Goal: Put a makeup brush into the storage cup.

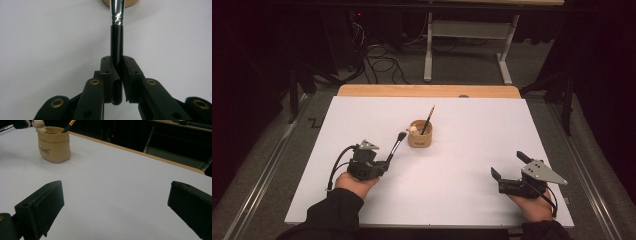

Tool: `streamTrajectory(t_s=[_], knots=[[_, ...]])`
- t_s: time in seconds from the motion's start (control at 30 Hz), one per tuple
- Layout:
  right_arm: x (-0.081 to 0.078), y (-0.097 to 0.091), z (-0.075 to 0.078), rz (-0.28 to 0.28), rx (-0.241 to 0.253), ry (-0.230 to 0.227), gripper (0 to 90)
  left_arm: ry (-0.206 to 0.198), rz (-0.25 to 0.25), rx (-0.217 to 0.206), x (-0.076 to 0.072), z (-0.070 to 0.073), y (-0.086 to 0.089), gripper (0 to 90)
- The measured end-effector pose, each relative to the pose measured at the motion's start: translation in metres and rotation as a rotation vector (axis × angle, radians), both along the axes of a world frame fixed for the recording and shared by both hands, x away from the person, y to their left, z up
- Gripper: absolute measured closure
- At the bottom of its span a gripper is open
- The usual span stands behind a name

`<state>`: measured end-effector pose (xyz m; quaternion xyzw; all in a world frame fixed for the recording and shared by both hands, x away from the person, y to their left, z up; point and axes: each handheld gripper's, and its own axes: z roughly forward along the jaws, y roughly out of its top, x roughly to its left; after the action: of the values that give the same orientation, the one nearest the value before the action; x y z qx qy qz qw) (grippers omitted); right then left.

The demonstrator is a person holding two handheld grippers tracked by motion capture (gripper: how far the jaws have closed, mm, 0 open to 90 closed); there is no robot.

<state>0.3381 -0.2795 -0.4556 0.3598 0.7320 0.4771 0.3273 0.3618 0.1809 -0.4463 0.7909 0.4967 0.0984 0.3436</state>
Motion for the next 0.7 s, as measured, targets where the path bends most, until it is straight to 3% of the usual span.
streamTrajectory(t_s=[0.23, 0.5, 0.7], knots=[[-0.001, 0.001, 0.000, 0.003, -0.003, -0.005, 0.9, -0.068, 0.007, -0.022, -0.001, -0.008, -0.003, 79.4], [-0.001, 0.002, 0.000, 0.002, -0.003, -0.003, 0.9, -0.140, 0.026, -0.083, -0.005, -0.018, 0.003, 79.3], [0.000, 0.003, -0.001, 0.001, -0.004, -0.003, 0.9, -0.191, 0.006, -0.124, -0.007, -0.022, 0.008, 79.4]])
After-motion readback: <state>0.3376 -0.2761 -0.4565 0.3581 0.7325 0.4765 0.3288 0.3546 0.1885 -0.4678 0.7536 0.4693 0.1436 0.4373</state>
